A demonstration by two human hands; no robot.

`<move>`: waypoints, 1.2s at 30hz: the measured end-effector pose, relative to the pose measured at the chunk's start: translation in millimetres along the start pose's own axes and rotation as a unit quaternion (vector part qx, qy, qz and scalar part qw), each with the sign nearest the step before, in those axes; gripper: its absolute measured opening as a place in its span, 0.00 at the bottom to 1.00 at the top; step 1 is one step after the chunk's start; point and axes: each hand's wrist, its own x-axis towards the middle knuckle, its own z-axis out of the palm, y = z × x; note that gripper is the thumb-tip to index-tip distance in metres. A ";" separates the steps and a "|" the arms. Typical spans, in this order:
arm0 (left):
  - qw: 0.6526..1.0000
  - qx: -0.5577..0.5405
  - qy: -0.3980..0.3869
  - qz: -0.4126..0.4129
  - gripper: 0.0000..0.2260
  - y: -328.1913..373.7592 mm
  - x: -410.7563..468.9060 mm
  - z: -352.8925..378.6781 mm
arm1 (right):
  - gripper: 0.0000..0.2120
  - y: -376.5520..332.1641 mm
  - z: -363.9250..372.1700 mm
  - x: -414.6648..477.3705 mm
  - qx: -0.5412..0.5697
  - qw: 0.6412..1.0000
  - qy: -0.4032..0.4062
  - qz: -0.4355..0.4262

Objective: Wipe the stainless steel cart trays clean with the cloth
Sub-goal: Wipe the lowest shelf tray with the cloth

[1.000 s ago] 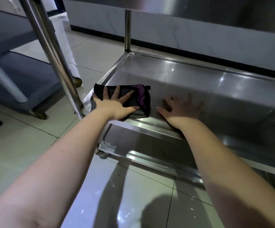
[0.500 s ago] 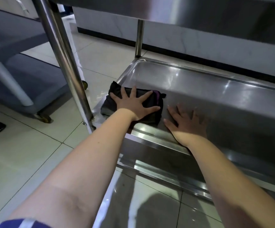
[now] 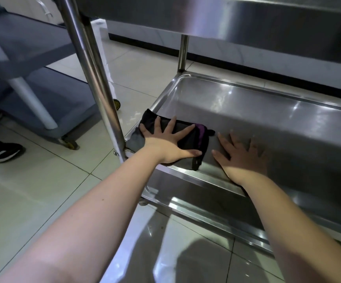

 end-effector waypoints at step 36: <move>0.954 -0.109 0.215 0.178 0.18 -38.8 -92.1 5.2 | 0.09 -71.7 -16.6 -47.3 0.260 0.946 0.082 -0.175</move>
